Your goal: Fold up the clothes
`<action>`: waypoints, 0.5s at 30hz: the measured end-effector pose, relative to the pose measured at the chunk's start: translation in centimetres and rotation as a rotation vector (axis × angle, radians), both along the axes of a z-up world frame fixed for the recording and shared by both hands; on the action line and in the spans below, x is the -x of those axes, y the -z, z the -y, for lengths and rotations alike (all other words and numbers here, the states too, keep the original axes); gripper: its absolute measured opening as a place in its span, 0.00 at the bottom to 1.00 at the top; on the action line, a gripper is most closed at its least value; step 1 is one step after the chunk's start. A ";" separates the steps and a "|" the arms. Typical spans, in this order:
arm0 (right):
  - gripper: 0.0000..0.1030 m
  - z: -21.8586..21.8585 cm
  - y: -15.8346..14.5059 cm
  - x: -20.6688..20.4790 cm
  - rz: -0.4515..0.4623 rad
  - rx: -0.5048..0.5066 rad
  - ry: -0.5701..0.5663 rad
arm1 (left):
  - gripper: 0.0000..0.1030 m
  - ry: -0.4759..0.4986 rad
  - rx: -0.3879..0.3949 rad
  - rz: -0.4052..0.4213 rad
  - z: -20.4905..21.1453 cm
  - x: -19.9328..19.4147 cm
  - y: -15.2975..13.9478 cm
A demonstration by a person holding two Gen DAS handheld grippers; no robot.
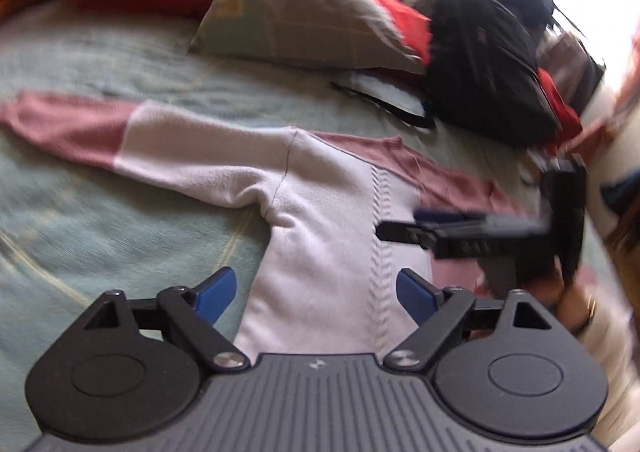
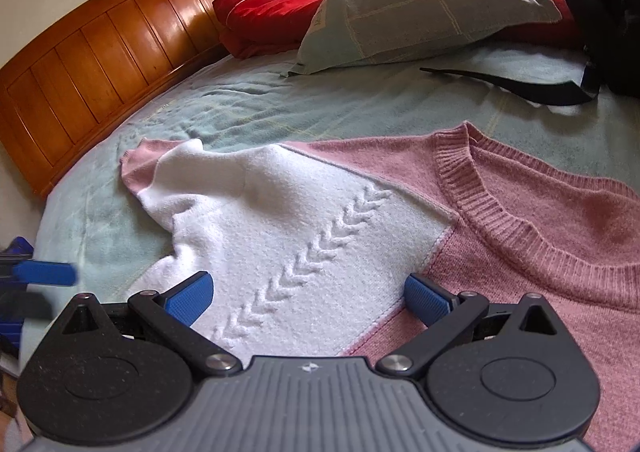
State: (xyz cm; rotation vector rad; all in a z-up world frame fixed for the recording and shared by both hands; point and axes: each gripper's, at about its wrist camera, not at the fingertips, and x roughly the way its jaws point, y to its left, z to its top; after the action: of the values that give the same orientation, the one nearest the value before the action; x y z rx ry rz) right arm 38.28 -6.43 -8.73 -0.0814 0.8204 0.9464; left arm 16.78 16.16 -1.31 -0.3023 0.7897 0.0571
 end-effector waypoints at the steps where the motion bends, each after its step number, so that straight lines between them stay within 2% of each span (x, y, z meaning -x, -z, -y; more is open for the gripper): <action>1: 1.00 -0.3 0.1 0.3 0.026 0.018 -0.005 | 0.88 0.012 -0.040 0.011 0.5 0.7 -0.1; 3: 1.00 -1.1 0.1 1.2 0.085 0.079 -0.019 | 0.88 0.035 -0.120 0.033 1.4 2.0 -0.4; 6: 1.00 -2.6 -1.1 2.6 0.151 0.214 -0.077 | 0.90 0.066 -0.161 0.059 1.4 3.3 -0.7; 8: 1.00 -3.0 -3.0 3.2 0.191 0.224 -0.128 | 0.91 0.077 -0.174 0.069 1.0 3.7 -0.7; 12: 1.00 -5.3 -6.8 2.9 0.339 0.220 -0.158 | 0.92 0.046 -0.199 0.058 -0.2 4.2 -0.4; 14: 1.00 -7.6 -7.2 1.5 0.346 0.212 -0.168 | 0.92 0.008 -0.196 0.045 -1.0 4.4 0.0; 15: 0.95 -8.8 -7.3 0.8 0.347 0.208 -0.174 | 0.92 -0.009 -0.191 0.038 -1.4 4.5 0.2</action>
State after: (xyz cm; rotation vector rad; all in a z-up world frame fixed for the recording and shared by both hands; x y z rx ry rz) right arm 37.46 2.35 -1.42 -0.4908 0.5925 0.9726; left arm 12.24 17.61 -1.56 -0.1255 0.7394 0.1340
